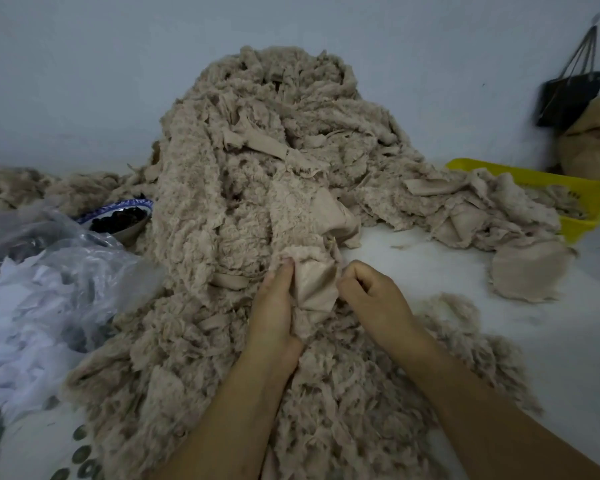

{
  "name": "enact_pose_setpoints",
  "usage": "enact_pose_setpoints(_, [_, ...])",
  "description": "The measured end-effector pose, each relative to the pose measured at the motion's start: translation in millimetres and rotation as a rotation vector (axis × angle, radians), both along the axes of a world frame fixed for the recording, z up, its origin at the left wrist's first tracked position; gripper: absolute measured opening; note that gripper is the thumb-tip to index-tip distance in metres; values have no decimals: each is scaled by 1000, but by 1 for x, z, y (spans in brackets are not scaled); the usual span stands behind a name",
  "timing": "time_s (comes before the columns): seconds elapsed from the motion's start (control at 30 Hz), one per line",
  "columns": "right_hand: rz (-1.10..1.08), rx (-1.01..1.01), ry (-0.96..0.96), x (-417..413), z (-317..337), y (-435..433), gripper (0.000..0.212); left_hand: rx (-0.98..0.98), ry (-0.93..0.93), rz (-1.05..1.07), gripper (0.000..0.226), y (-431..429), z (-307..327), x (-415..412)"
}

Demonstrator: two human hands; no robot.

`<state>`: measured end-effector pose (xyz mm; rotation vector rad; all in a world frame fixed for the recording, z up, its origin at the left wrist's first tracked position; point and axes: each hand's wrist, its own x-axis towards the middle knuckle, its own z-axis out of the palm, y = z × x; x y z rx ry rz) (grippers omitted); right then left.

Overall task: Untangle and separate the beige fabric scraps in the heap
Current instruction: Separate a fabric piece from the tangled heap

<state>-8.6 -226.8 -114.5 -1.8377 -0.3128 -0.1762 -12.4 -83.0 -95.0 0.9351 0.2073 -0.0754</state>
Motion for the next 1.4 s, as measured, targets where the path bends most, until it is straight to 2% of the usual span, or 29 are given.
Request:
enact_pose_setpoints(0.1, [-49,3,-57,-2,4,4,35,11,-14,23,36,3,5,1])
enact_pose_setpoints(0.2, [-49,114,-113,-3,8,6,36,228,-148,13,26,-2,2,-4])
enact_pose_setpoints(0.27, [25,48,-77,-4,8,8,43,342,-195,-34,25,-7,-1,-9])
enact_pose_setpoints(0.3, [21,-14,-85,-5,8,10,36,359,-197,-57,27,-9,-2,-11])
enact_pose_setpoints(0.37, [-83,-58,-142,-3,7,11,16,404,-204,-56,32,-10,-2,-13])
enact_pose_setpoints(0.43, [-219,14,-136,1,7,5,31,411,-247,-53,36,-12,1,-15])
enact_pose_setpoints(0.5, [-318,109,-69,8,7,-5,31,353,-257,-38,38,-11,4,-13])
enact_pose_setpoints(0.6, [-396,287,60,19,4,-16,27,94,-125,-1,38,-4,7,-6])
enact_pose_setpoints(0.67, [-415,298,88,22,5,-18,32,-103,-47,-9,44,4,6,-2])
enact_pose_setpoints(0.73, [-373,275,106,21,5,-16,25,-234,-4,-8,49,11,4,0])
enact_pose_setpoints(0.77, [-339,238,126,20,5,-13,26,-272,8,-20,52,12,4,0])
enact_pose_setpoints(0.83, [-309,158,117,15,6,-7,42,-312,1,-60,58,12,1,-1])
enact_pose_setpoints(0.9, [-335,149,12,7,10,-3,40,-332,-29,-81,61,12,1,-1])
enact_pose_setpoints(1.0, [-278,148,-98,-4,14,0,65,-354,-71,-101,61,13,-1,1])
enact_pose_setpoints(1.07, [-176,40,-122,-9,14,6,67,-343,-76,-132,64,12,-1,0])
enact_pose_setpoints(1.13, [-122,-53,-113,-10,12,13,65,-309,-82,-176,68,11,2,-3])
enact_pose_setpoints(1.2, [-132,-24,-96,-8,11,16,51,-195,-111,-184,68,8,5,-7])
enact_pose_setpoints(1.27, [-150,41,-81,-6,13,16,39,74,-195,-148,63,6,3,-10])
enact_pose_setpoints(1.33, [-154,78,-64,-5,15,15,35,344,-311,-162,48,4,0,-12])
enact_pose_setpoints(1.4, [-148,128,-25,-3,15,14,33,467,-342,-222,32,1,-2,-15])
